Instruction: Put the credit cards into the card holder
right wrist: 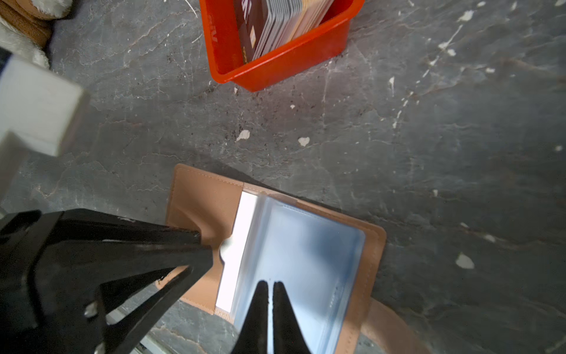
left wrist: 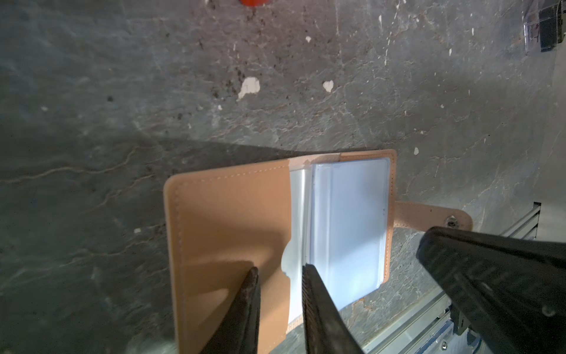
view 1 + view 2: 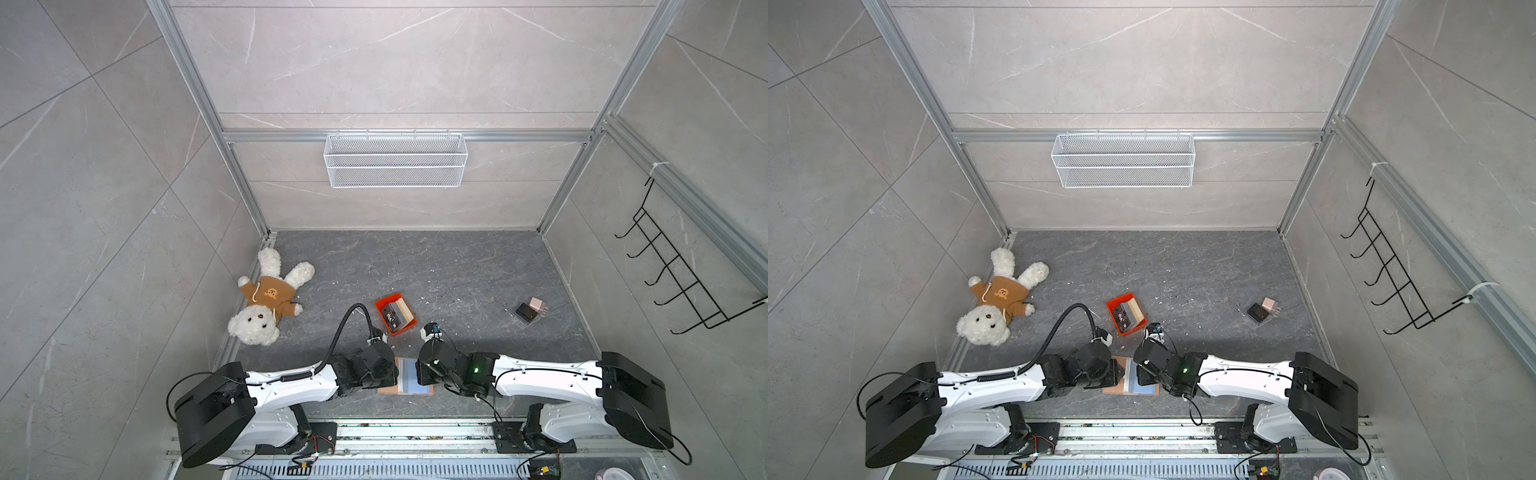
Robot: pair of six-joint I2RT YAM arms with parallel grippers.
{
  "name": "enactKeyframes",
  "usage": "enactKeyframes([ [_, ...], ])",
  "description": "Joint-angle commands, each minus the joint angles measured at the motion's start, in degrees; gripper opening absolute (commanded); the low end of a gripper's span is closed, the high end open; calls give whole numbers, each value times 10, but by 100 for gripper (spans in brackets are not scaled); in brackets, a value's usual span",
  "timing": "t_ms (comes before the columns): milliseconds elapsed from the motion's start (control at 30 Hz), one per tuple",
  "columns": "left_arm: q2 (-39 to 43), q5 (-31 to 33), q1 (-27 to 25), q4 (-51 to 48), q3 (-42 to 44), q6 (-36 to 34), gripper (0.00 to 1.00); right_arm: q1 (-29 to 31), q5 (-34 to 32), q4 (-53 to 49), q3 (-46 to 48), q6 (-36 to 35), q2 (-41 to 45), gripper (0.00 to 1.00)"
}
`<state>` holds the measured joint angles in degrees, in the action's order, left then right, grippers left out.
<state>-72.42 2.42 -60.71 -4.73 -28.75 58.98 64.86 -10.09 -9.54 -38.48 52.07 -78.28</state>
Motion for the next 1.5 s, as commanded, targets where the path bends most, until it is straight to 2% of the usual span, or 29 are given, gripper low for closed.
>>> enactKeyframes([
  [0,-12,0,3,-2,-25,3,27,-6,1,-22,-1,9,-16,10],
  [367,-27,-19,12,3,-9,25,27,-27,-4,16,29,21,-70,9],
  [600,-20,-29,12,46,27,49,27,-65,39,26,35,-13,-69,9],
  [767,-18,-32,12,43,29,45,27,-65,64,41,27,-39,-45,9],
  [933,-25,-36,12,45,27,49,27,-59,84,80,48,-33,-2,9],
  [1200,-10,-14,12,38,17,31,23,-47,50,-16,49,9,19,10],
  [1467,-32,-22,12,69,25,42,24,-45,42,-44,54,22,-19,9],
])
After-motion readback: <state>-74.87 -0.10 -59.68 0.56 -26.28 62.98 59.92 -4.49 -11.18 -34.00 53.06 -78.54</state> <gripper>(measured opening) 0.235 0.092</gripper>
